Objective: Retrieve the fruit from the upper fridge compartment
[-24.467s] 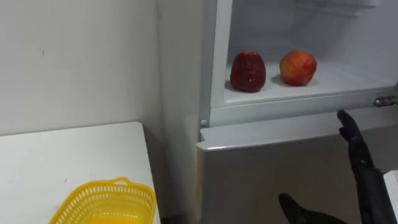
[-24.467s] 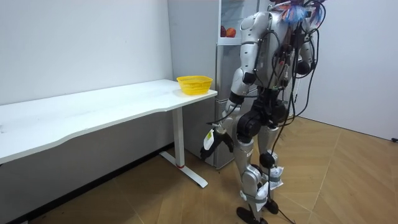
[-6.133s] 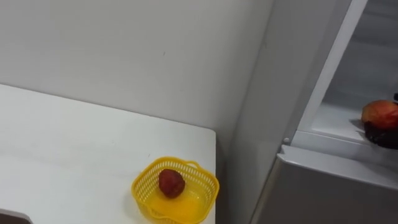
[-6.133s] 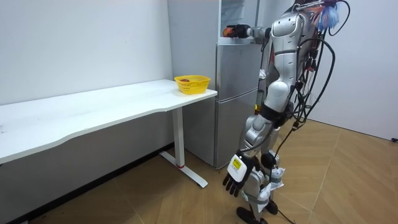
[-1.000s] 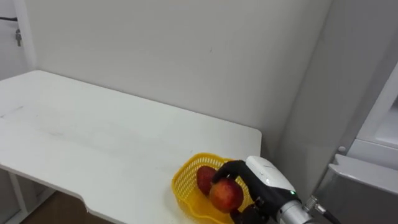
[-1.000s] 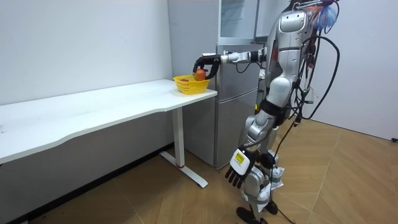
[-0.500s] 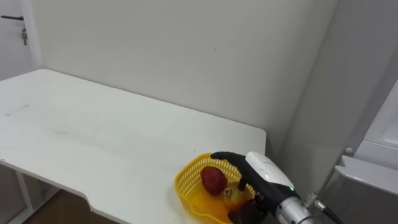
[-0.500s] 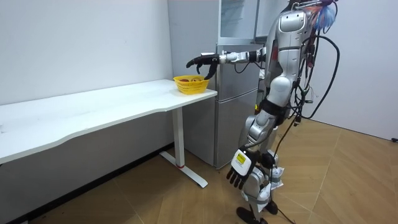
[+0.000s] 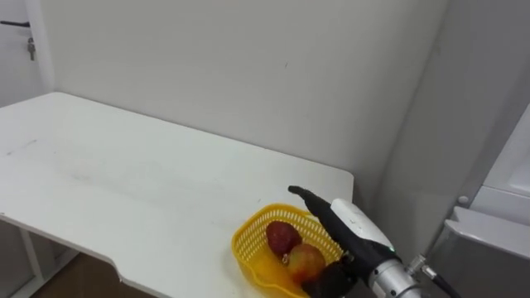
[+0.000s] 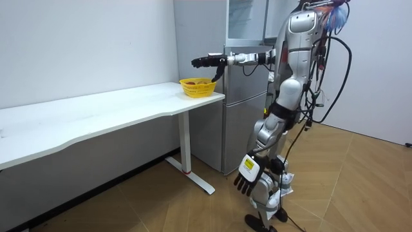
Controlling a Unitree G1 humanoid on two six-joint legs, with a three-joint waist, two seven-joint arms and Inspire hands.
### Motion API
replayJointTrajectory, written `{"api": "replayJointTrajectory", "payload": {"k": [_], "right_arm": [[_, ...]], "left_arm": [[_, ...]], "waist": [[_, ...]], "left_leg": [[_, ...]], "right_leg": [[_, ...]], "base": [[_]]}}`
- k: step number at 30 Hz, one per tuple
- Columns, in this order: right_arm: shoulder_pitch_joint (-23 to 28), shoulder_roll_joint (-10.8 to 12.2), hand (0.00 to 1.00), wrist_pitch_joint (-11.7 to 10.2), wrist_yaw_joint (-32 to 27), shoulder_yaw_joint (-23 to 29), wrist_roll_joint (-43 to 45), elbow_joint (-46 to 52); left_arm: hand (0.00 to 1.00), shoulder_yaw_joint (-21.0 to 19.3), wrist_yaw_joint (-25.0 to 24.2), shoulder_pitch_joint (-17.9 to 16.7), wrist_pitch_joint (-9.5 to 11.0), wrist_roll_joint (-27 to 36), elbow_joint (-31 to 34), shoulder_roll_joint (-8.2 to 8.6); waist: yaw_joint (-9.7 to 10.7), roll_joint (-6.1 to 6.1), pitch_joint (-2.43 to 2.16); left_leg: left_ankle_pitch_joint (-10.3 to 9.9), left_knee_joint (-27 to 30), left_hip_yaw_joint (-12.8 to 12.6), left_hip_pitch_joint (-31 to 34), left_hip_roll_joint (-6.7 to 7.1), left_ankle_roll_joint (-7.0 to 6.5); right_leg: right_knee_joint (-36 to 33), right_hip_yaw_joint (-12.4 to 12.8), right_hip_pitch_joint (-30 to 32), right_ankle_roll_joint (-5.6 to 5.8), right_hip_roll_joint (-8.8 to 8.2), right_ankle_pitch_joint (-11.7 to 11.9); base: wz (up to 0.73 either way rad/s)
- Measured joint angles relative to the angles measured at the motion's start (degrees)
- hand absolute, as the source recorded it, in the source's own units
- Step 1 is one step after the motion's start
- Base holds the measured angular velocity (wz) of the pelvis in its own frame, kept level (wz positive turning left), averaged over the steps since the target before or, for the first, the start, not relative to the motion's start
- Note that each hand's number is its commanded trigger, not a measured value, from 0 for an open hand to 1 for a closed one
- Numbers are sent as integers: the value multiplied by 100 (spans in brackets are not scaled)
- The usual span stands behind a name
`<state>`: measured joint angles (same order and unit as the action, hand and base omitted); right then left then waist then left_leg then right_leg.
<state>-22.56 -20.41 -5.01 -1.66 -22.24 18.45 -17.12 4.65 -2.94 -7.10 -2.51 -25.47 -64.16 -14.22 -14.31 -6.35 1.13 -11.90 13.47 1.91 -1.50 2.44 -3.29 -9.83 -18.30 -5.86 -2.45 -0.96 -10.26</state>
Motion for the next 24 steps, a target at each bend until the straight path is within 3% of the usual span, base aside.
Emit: {"api": "replayJointTrajectory", "payload": {"k": [5, 7, 13, 19, 24], "right_arm": [[0, 2, 0, -15, 12, 267, -141, 6], [0, 3, 0, -15, 13, 340, -141, 84], [1, 3, 0, -15, -23, 402, -138, 576], [23, 3, 0, -16, -38, 401, -361, 767], [167, 55, 0, -53, -86, 498, -725, 1576]], "left_arm": [[0, -1, -3, -13, -4, -2, 3, 11], [0, -12, 2, -15, -5, -9, 40, 12], [0, -39, 148, -113, -4, -53, 194, 9], [0, 7, 372, -99, 1, -44, 211, -2], [0, -9, 405, -98, 4, -51, 210, 30]], "waist": [[20, 156, -59], [45, 150, -73], [306, 144, -76], [385, 111, -68], [465, 130, -50]], "left_leg": [[-4, 11, -2, -18, 11, -11], [-3, 11, -3, -19, 8, -10], [-2, 3, -28, -35, 4, -9], [-3, -81, -182, -148, -30, -11], [-9, -91, -332, -146, -64, -15]], "right_leg": [[-9, 8, -20, 11, -10, 6], [-13, 14, -17, 10, -7, 6], [-12, 61, -14, 9, 2, 5], [-78, 205, -6, 10, 8, 6], [-87, 411, 50, 4, 46, 18]], "base": [[0], [0], [-2], [-14], [-15]]}}
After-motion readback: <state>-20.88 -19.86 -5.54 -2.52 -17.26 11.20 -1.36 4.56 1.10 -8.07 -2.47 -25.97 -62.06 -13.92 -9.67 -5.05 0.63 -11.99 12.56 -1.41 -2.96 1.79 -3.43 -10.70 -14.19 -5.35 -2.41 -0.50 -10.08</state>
